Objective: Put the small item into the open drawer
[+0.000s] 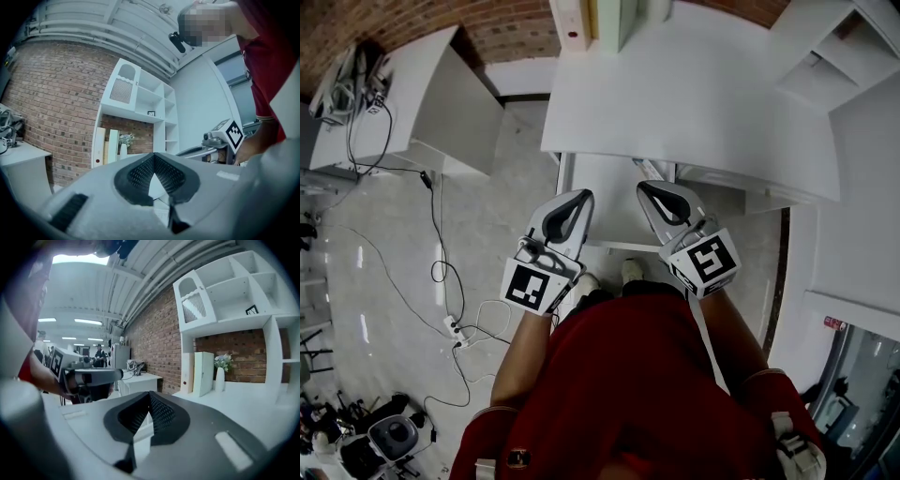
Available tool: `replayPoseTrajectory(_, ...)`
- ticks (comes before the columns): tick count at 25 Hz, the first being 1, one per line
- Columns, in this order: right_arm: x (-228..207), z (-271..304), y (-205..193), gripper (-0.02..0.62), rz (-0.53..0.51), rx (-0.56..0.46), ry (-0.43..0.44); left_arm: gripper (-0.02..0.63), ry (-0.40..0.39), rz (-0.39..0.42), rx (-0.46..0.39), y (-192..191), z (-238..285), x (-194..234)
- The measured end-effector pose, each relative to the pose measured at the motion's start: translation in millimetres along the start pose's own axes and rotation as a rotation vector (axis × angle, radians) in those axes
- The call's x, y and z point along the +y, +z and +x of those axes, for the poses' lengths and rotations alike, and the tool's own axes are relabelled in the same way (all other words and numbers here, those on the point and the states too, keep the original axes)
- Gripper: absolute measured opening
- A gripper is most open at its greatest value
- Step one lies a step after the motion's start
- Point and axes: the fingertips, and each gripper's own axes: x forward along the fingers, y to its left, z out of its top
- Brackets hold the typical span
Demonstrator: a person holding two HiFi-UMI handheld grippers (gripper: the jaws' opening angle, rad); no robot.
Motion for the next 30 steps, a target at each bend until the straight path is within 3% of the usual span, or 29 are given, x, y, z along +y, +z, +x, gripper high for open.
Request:
replayPoseTrajectory(3,14,-7,19,0.012,0.077,-0.095,0.031,0.000,-0.018,0.012,-0.010,8,-6,-6)
replayPoseTrajectory(7,30,-14,29,0.012,0.099,-0.157,0.053,0.000,-0.028,0.016,-0.015,13,-13,-11)
replayPoseTrajectory(30,75,-21,33,0.011,0.056,-0.180,0.135,0.000,-0.027,0.007,-0.030,18,-34,-14)
